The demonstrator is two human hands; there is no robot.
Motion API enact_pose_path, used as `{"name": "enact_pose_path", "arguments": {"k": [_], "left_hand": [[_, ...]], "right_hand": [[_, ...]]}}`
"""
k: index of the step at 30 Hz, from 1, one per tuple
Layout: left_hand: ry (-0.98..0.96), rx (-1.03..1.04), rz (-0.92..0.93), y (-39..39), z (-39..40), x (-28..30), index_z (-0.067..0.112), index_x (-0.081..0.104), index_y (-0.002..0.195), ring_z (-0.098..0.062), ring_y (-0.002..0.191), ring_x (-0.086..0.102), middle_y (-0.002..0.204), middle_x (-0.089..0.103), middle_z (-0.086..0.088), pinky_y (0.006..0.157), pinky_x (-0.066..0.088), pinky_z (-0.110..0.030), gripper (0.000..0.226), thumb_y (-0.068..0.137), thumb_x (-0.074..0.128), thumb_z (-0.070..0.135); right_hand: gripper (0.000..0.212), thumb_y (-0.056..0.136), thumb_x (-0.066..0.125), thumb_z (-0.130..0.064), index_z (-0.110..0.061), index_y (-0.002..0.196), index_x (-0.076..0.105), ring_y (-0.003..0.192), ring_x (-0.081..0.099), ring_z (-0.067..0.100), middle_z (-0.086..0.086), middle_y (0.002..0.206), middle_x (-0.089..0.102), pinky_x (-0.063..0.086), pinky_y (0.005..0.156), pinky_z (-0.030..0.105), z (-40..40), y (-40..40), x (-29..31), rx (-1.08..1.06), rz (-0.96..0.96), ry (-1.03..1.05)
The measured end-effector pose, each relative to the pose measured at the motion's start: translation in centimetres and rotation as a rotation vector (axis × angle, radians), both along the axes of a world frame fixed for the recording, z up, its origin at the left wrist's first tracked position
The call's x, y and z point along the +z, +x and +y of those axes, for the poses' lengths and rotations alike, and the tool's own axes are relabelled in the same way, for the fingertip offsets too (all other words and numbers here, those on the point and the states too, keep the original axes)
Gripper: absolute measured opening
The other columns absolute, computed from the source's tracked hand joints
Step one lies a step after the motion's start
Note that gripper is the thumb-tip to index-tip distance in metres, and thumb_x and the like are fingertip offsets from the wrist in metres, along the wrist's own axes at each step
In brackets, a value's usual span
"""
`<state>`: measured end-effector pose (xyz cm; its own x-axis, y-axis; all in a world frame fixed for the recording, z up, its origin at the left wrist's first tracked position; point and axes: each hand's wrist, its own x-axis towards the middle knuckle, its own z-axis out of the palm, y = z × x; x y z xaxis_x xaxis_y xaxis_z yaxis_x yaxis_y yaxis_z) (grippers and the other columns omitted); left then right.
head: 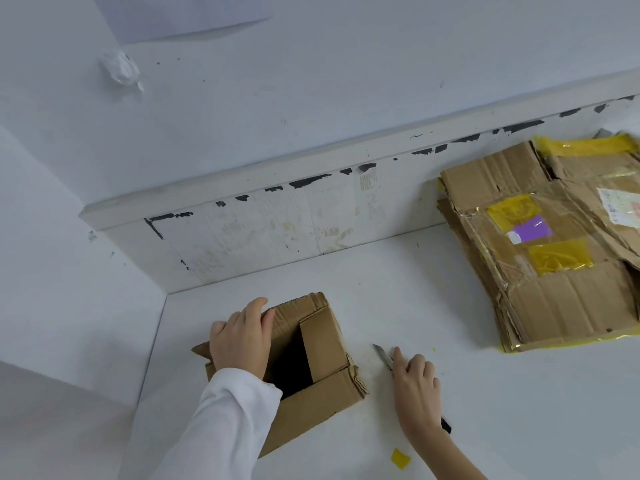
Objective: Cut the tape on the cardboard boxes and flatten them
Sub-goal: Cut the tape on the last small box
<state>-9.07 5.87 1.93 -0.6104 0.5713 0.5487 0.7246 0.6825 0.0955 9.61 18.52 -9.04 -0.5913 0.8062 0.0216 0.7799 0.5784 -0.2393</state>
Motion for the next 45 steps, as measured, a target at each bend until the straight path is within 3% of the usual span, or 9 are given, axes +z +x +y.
{"name": "enact_pose_path", "arguments": {"k": [4, 9, 13, 17, 21, 25, 33, 38, 45], "left_hand": [[-0.023, 0.075, -0.16, 0.0, 0.8, 0.3, 0.0, 0.068, 0.085, -0.029, 0.047, 0.056, 0.052, 0.057, -0.008, 0.058, 0.046, -0.041, 0.025, 0.067, 0.083, 0.008], [-0.04, 0.057, -0.22, -0.4, 1.2, 0.1, 0.0, 0.067, 0.089, -0.032, 0.058, 0.06, 0.063, 0.062, -0.011, 0.063, 0.047, -0.044, 0.027, 0.068, 0.082, 0.008], [0.019, -0.042, -0.247, -0.7, 0.6, -0.1, 0.001, 0.061, 0.105, -0.033, 0.073, 0.063, 0.083, 0.066, -0.013, 0.07, 0.05, -0.047, 0.029, 0.085, 0.052, 0.021], [-0.038, -0.374, -0.188, -1.3, -2.7, -0.2, 0.012, 0.039, 0.127, -0.023, 0.116, 0.045, 0.124, 0.051, -0.008, 0.111, 0.021, -0.038, 0.056, 0.079, 0.045, 0.041], [-0.546, -0.288, -0.328, -2.2, -6.6, -1.5, 0.023, 0.001, 0.15, -0.02, 0.144, -0.005, 0.158, 0.005, -0.002, 0.113, -0.017, -0.041, 0.109, 0.067, 0.046, 0.078], [-0.801, -0.123, -0.601, -2.7, -7.2, -2.1, 0.03, -0.043, 0.127, -0.024, 0.125, -0.045, 0.13, -0.056, 0.002, 0.105, -0.023, -0.053, 0.13, 0.058, 0.053, 0.085], [-0.776, -0.158, -0.709, -2.4, -6.8, -1.4, 0.031, -0.044, 0.126, -0.024, 0.124, -0.047, 0.128, -0.058, 0.003, 0.108, -0.015, -0.058, 0.134, 0.058, 0.061, 0.08], [-0.588, -0.145, -0.651, -1.7, -7.2, -1.5, 0.035, -0.053, 0.116, -0.012, 0.118, -0.055, 0.122, -0.063, 0.014, 0.104, -0.027, -0.047, 0.134, 0.057, 0.057, 0.082], [-0.59, -0.078, -0.419, -0.5, -7.2, -0.9, 0.02, -0.043, 0.133, -0.02, 0.133, -0.039, 0.145, -0.043, -0.007, 0.104, -0.023, -0.057, 0.138, 0.051, 0.042, 0.091]], "right_hand": [[0.067, 0.06, 0.088, -0.019, 0.007, 0.116, 0.061, 0.076, 0.061, 0.033, 0.02, 0.091, 0.06, 0.051, 0.057, 0.039, 0.2, -0.3, 2.5, 0.099, -0.158, -0.095], [0.036, 0.095, 0.049, -0.023, -0.01, 0.128, 0.055, 0.114, 0.052, 0.022, 0.005, 0.122, 0.056, 0.039, 0.094, 0.026, 0.6, -4.8, 9.9, 0.434, 0.543, -0.252], [0.079, 0.085, 0.046, -0.063, -0.019, 0.148, 0.025, 0.146, 0.004, 0.014, -0.002, 0.158, 0.014, 0.003, 0.118, 0.038, 0.6, -8.0, 12.4, 1.036, 0.004, -0.006], [0.11, 0.075, 0.047, -0.077, -0.017, 0.151, -0.005, 0.133, -0.036, 0.021, 0.003, 0.149, -0.031, -0.022, 0.107, 0.048, 1.5, -9.0, 12.0, 1.068, -0.216, 0.125], [0.118, 0.071, 0.049, -0.079, -0.02, 0.147, -0.019, 0.135, -0.035, 0.025, 0.007, 0.147, -0.037, -0.021, 0.106, 0.055, 1.7, -10.2, 11.7, 1.055, -0.4, 0.025], [0.119, 0.071, 0.048, -0.08, -0.022, 0.145, -0.025, 0.138, -0.031, 0.026, 0.007, 0.15, -0.036, -0.019, 0.107, 0.057, 1.7, -10.7, 11.6, 1.033, -0.511, -0.027], [0.084, 0.085, 0.015, -0.073, -0.018, 0.147, 0.031, 0.146, 0.009, 0.02, 0.01, 0.159, 0.005, 0.0, 0.114, 0.052, 2.5, -11.0, 13.4, 0.993, -0.089, 0.402], [0.049, 0.1, 0.034, -0.04, -0.019, 0.144, 0.03, 0.12, 0.04, 0.015, -0.002, 0.134, 0.043, 0.033, 0.1, 0.023, 2.4, -13.1, 12.8, 0.821, -0.019, -0.081], [0.042, 0.101, 0.035, -0.036, -0.019, 0.063, 0.036, 0.059, 0.039, 0.006, -0.006, 0.065, 0.042, 0.029, 0.057, 0.018, 3.3, -16.3, 12.0, 0.718, 0.001, -0.402]]}}
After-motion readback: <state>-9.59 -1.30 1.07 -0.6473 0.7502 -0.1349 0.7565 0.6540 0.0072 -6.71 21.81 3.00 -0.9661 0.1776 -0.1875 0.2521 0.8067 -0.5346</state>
